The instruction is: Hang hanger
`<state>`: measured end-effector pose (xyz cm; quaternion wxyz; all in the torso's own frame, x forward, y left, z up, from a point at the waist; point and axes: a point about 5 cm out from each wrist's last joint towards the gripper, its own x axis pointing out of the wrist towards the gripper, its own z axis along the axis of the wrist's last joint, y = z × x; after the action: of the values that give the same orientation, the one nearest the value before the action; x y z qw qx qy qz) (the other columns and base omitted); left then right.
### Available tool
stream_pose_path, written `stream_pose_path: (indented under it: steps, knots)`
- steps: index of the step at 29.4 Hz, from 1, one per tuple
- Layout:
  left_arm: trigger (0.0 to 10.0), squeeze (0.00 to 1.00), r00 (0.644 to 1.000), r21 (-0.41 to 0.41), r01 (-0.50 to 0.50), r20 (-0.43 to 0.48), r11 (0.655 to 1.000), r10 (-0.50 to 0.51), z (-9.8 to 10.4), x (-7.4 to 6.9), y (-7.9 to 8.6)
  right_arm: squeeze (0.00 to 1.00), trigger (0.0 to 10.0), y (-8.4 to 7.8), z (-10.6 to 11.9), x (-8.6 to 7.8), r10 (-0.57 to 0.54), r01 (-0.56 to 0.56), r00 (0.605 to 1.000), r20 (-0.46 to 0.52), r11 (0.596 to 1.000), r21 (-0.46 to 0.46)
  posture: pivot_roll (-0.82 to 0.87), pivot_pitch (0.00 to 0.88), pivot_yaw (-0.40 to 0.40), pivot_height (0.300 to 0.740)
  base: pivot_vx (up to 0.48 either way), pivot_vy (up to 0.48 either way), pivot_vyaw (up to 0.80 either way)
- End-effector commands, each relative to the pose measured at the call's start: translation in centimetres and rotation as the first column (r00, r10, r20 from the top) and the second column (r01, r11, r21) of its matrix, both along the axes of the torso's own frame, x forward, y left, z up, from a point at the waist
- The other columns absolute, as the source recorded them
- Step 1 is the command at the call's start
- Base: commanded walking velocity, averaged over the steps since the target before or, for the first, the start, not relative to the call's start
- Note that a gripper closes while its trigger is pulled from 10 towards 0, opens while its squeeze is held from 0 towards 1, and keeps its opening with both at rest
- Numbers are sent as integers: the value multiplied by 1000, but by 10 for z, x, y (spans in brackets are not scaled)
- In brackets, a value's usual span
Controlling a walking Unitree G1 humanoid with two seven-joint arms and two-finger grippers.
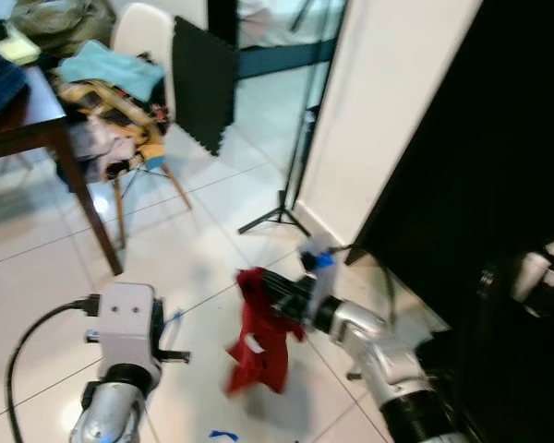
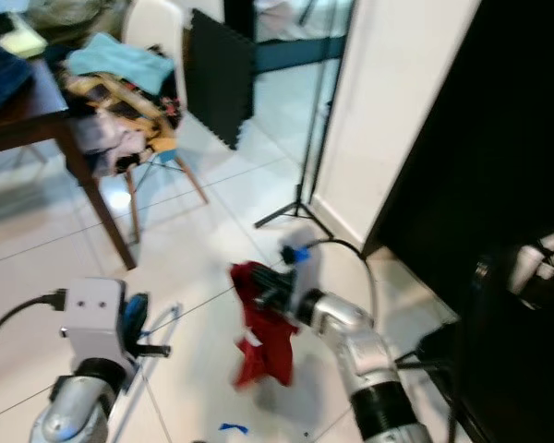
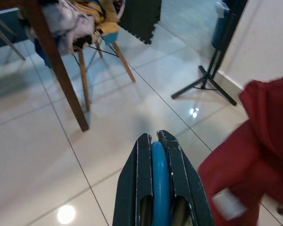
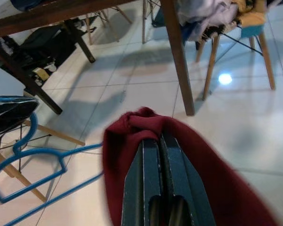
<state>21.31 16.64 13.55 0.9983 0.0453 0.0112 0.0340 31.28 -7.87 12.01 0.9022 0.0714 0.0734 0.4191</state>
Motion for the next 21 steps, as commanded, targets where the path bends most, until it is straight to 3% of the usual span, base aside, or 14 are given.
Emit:
stream_pose_path:
  steps: [1,17,19,21]
  knots:
    - [10000,0,1000,6,11,-18,1000,-11,-2,-2,-2,0,10000,-4,-2,-2,-5,5,1000,-5,1000,8,58,160,-92,740,480,0,769]
    - [10000,0,1000,-4,20,-11,1000,-20,2,0,-1,0,10000,-4,3,1,10,-10,1000,7,1000,26,56,177,-96,740,480,0,766]
    - [10000,0,999,-5,45,2,999,-45,4,1,-2,0,10000,-3,10,6,-18,17,1000,20,999,51,54,178,-97,740,480,0,0]
    - [10000,0,988,9,148,42,989,-149,14,5,-9,0,10000,-2,30,19,-101,94,993,58,989,110,57,172,-103,740,480,0,0]
